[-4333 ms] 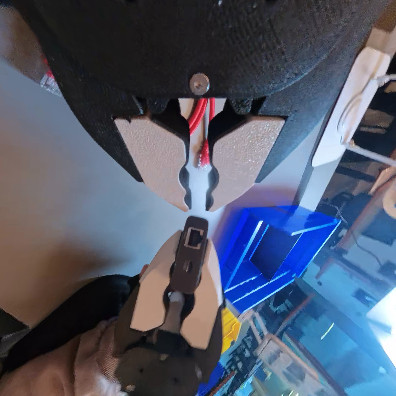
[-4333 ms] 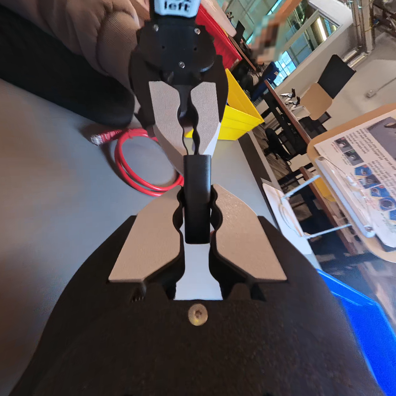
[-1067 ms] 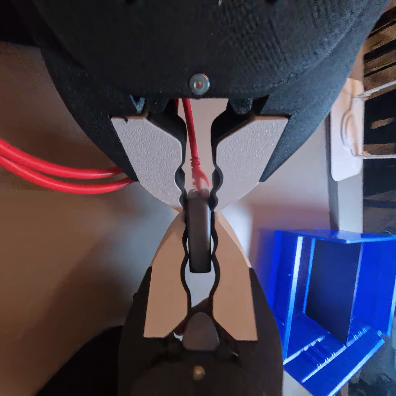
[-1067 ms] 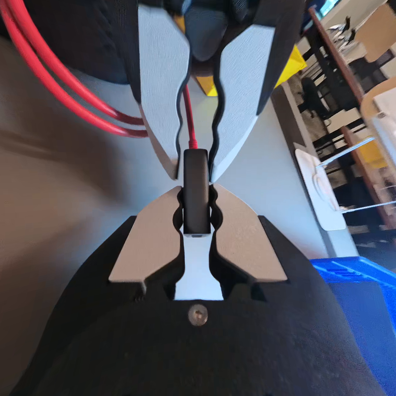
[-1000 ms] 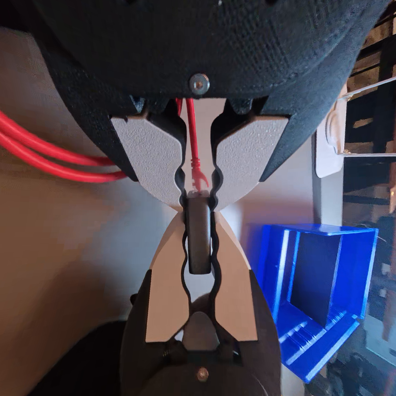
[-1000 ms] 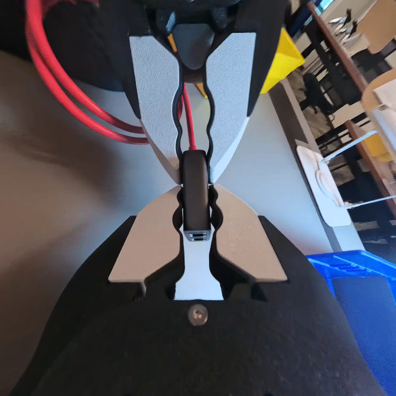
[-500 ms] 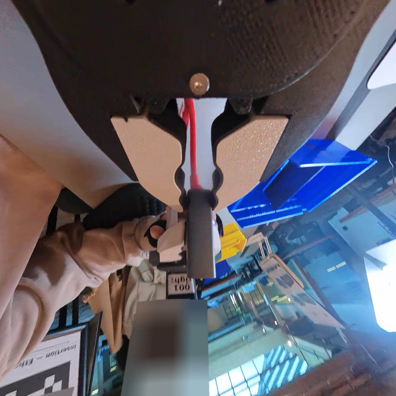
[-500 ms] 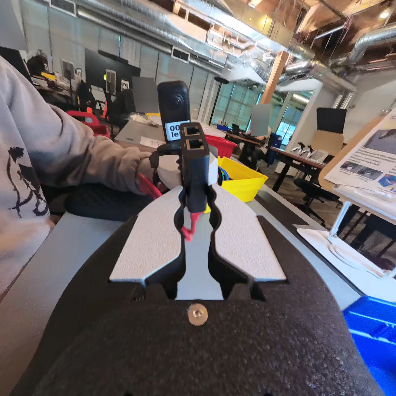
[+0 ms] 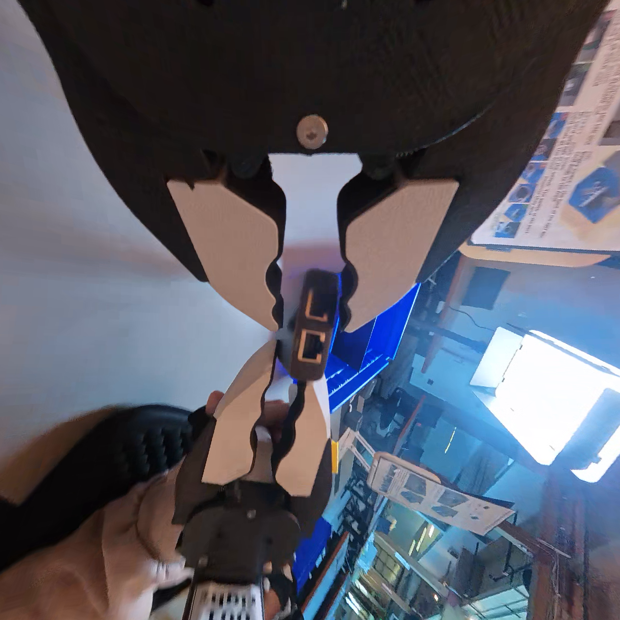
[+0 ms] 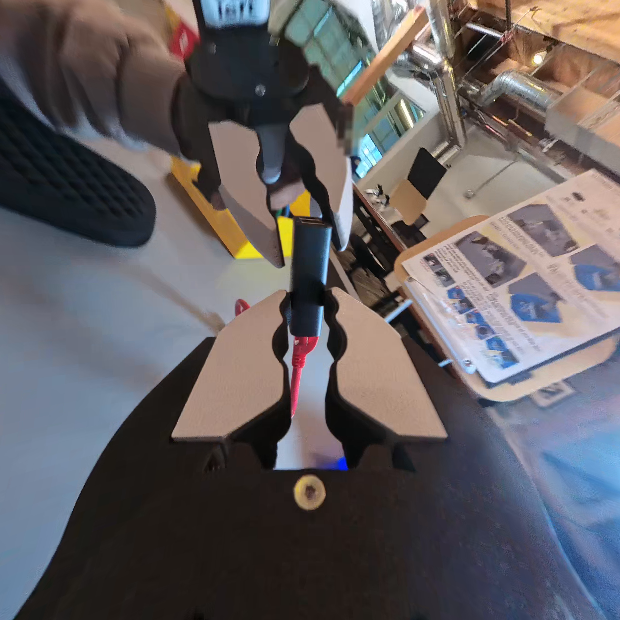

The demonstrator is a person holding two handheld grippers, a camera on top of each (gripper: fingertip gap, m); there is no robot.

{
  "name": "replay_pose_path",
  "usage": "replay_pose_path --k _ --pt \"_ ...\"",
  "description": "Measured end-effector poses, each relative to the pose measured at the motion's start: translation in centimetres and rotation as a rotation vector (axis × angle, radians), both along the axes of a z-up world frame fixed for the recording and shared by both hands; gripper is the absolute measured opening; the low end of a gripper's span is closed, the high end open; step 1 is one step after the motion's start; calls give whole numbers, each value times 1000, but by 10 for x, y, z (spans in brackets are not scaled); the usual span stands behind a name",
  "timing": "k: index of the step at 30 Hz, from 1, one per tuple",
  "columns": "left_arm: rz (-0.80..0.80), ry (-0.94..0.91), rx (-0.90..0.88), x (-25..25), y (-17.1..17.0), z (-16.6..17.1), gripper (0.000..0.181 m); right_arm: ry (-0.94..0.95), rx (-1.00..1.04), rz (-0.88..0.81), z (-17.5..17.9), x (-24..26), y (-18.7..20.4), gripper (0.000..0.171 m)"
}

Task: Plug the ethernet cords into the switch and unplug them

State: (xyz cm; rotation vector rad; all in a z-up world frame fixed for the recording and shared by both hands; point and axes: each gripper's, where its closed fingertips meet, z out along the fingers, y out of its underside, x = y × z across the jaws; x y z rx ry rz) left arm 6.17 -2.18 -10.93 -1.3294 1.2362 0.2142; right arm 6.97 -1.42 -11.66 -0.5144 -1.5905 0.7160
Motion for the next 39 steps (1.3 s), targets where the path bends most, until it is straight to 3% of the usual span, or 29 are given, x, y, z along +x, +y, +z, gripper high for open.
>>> replay_pose_path --k 4,9,14,18,27,34,39 --pt "29 140 34 1 4 -15 24 -15 134 -63 -7 -4 -6 19" --pt "-3 42 76 -6 8 -12 22 20 0 -56 -5 -10 7 23" --pt "-90 -8 81 0 0 -11 21 -41 7 -77 -26 -21 21 33" --pt "-106 19 82 6 -3 -13 22 -45 126 -121 -28 -24 21 15" --pt "39 147 84 -16 19 -37 21 -46 373 -279 -34 -25 42 15" --pt "6 55 29 -16 21 -56 21 -156 315 -237 -57 -27 43 15" --pt "-55 -80 -54 -12 17 -61 21 -210 185 -156 -65 -26 39 26"
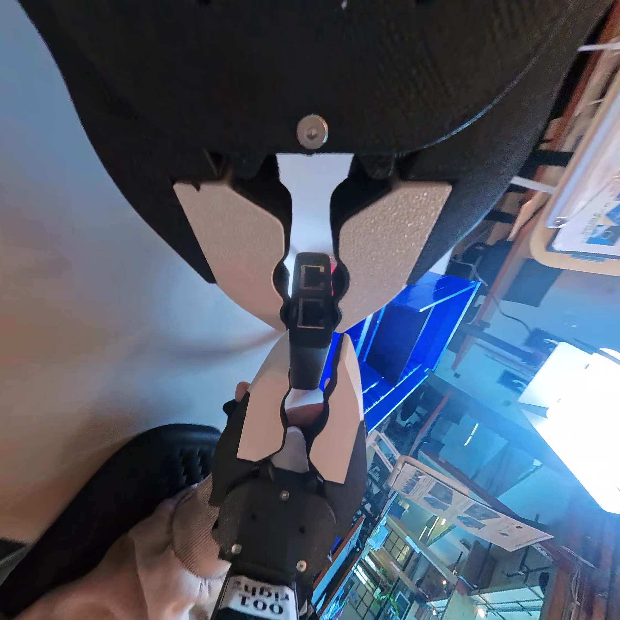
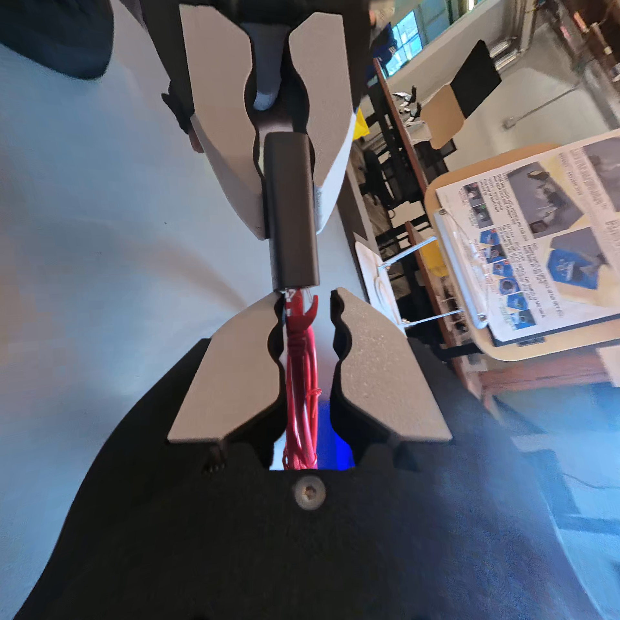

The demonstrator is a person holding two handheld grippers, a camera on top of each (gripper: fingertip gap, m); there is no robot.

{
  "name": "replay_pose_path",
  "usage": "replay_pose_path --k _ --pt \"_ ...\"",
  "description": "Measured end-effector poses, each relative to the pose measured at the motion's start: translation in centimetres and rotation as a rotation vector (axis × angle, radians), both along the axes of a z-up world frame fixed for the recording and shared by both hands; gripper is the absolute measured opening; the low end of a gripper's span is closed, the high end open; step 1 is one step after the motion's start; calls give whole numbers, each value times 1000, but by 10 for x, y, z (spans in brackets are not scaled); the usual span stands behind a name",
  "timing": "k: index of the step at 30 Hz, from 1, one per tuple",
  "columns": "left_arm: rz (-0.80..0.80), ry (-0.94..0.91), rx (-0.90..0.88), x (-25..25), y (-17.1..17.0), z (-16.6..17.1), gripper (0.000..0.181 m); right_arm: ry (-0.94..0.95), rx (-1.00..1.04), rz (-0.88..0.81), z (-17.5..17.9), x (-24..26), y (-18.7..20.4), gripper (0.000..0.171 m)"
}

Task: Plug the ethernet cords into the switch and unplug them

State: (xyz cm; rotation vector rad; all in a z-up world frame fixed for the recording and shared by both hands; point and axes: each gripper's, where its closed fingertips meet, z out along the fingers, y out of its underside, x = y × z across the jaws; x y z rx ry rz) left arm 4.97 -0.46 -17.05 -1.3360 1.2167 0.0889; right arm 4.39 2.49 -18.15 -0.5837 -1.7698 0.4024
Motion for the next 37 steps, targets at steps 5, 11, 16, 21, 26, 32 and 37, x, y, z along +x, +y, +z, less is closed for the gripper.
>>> replay_pose_path --k 5,11,16,21,26,32,37 --pt "-32 -72 -43 3 -1 -2 21 -47 -129 125 -6 4 -20 34" --pt "-57 -18 -29 14 -5 -9 22 -56 -31 105 -11 -3 -29 24" --pt "-14 -22 -35 9 1 -10 23 -93 -38 72 -13 -4 -23 22" --pt "6 -24 -35 4 3 -11 23 -111 -22 35 -15 -1 -17 21" --pt "-30 -20 -16 9 -2 -9 22 -106 -48 77 -12 3 -24 21" --pt "-39 -27 -32 9 -2 -15 22 -108 -24 71 -14 2 -27 21" --pt "27 -76 -107 -11 -1 3 24 -65 24 -22 -4 1 -12 22"
